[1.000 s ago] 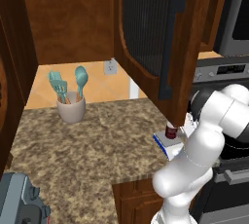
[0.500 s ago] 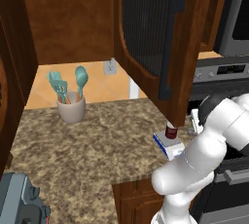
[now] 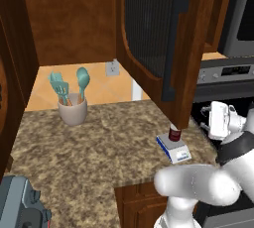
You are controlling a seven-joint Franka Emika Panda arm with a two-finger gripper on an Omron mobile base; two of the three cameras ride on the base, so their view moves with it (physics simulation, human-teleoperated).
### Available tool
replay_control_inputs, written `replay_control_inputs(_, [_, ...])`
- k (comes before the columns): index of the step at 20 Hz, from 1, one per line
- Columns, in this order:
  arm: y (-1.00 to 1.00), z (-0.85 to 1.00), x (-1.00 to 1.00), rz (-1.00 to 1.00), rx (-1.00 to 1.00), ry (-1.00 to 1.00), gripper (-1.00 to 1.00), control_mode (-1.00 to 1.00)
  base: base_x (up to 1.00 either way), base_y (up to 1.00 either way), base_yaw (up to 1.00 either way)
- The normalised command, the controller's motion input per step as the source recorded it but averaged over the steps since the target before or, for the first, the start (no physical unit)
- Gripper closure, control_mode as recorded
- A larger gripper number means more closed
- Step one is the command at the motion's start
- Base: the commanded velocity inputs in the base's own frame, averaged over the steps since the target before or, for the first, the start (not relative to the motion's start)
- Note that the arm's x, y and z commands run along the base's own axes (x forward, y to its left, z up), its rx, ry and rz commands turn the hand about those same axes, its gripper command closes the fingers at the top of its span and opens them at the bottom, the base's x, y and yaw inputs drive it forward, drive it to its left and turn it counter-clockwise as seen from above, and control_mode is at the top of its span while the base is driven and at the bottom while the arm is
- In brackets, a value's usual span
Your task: Pick the canned food and place it on the digital scale for weighing, and close the cabinet.
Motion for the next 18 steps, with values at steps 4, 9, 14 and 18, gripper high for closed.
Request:
replay_control_inputs(4, [0.0, 0.95, -0.33, -0.3, 0.0, 0.0, -1.0, -1.0, 0.0, 0.0, 0.0])
replay_control_inputs(9, [0.25, 0.91, -0.71, -0.19, 0.0, -0.01, -1.0, -1.0, 0.0, 0.0, 0.0])
replay_control_inputs(14, [0.54, 0.93, -0.69, -0.11, -0.03, -0.13, -1.0, -1.0, 0.0, 0.0, 0.0])
replay_control_inputs(18, [0.58, 0.84, -0.83, -0.08, -0.04, -0.11, -1.0, -1.0, 0.0, 0.0, 0.0])
